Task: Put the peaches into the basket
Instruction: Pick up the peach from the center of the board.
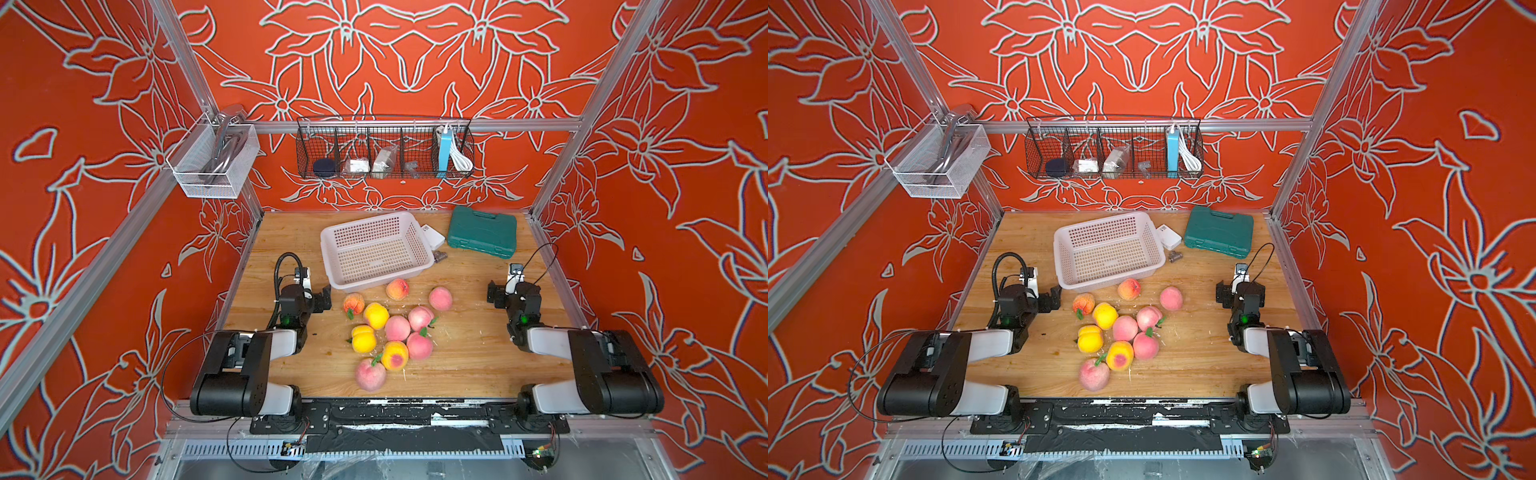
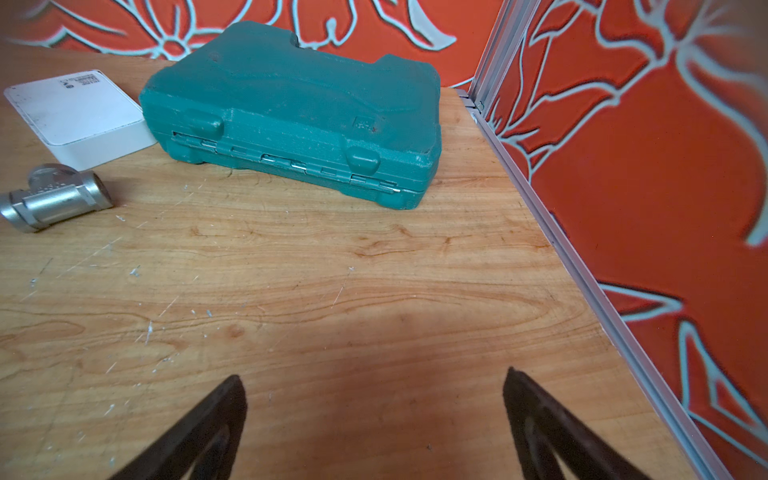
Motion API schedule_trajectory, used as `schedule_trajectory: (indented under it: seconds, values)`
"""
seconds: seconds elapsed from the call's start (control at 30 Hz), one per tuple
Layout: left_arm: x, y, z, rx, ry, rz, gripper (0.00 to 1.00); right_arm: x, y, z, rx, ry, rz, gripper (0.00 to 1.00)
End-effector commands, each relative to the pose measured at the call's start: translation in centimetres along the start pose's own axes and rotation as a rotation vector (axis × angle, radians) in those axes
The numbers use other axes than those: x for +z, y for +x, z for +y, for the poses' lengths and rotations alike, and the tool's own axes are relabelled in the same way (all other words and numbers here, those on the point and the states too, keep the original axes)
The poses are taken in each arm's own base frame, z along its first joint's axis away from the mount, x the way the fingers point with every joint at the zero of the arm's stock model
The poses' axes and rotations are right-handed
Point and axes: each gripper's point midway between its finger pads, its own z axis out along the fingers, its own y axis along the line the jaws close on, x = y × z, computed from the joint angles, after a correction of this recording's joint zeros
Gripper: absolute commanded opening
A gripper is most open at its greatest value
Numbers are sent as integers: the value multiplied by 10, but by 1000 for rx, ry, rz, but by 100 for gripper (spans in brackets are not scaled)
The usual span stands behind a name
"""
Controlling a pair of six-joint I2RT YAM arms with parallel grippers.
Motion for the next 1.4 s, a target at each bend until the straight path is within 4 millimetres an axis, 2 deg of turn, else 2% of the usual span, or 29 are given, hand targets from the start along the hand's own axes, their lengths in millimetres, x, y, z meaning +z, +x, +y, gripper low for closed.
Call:
schedule_trajectory:
  seconds: [0.0,0.27,0.37,0.47,0.57,0.67,0.77,0.9,0.97,1.07,1.2,1.37]
  values:
    - [2,-17,-4,-12,26,-49,98,3,-13,-3,-1,26,-32,99]
    - [1,-17,1,-47,49,-53,98,3,-13,-3,0,25,-33,99]
    - [-1,-22,9,-69,-1,-52,98,2,-13,-4,1,26,-37,99]
    - [-10,-34,10,-75,-17,-39,98,1,-19,-8,12,49,-28,99]
    - [-21,-40,21,-103,-120,43,98,-4,-30,-13,11,59,0,99]
    - [-34,-41,20,-145,-137,40,98,-12,-40,-10,5,31,4,99]
    - [-56,-45,21,-203,-175,30,98,-24,-47,-13,31,27,22,99]
    - [-97,-62,23,-288,-233,-15,98,-46,-64,-18,137,26,41,99]
    - [-110,-69,15,-319,-214,-20,98,-59,-74,-13,189,-22,23,99]
    - [-120,-76,-7,-358,-122,24,98,-75,-81,-12,291,-49,46,99]
    - [-127,-75,-40,-330,-10,177,98,-85,-95,16,230,-192,119,99]
    - [-135,-58,-84,-331,148,355,98,-102,-111,61,90,-347,179,99]
